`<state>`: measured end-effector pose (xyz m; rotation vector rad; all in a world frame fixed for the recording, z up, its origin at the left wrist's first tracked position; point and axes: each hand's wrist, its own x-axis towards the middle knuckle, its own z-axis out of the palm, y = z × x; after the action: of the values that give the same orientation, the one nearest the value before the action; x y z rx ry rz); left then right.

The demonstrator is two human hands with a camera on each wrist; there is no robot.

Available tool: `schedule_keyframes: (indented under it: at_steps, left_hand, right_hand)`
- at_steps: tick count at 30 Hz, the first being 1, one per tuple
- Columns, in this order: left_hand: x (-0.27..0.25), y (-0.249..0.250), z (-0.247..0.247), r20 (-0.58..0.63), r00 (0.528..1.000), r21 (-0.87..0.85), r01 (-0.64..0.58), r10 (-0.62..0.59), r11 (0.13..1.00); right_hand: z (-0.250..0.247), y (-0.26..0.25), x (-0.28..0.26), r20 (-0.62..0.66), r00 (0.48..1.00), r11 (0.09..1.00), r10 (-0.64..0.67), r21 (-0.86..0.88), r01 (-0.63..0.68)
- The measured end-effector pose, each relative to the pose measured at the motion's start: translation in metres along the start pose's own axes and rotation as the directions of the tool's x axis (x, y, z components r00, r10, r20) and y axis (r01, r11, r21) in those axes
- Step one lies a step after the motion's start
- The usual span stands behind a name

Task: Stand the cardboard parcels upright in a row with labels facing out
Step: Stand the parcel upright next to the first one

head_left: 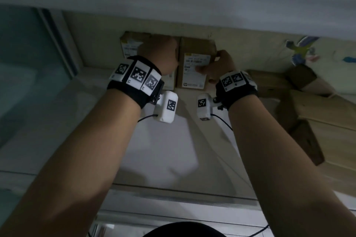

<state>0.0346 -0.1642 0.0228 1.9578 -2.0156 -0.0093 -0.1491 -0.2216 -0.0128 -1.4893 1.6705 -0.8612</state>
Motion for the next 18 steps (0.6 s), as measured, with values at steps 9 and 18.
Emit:
schedule_keyframes:
  at_steps: [9,18]
  left_hand:
    - [0.0,0.003,0.007,-0.046,0.999,0.028,0.015,-0.013,0.999]
    - [-0.004,0.013,0.028,-0.104,0.994,0.144,0.05,-0.035,0.988]
  right_hand:
    - [0.004,-0.005,-0.002,-0.002,1.0,0.985,-0.031,-0.17,0.03]
    - [-0.025,-0.01,-0.038,0.051,0.998,0.99,0.024,-0.142,-0.017]
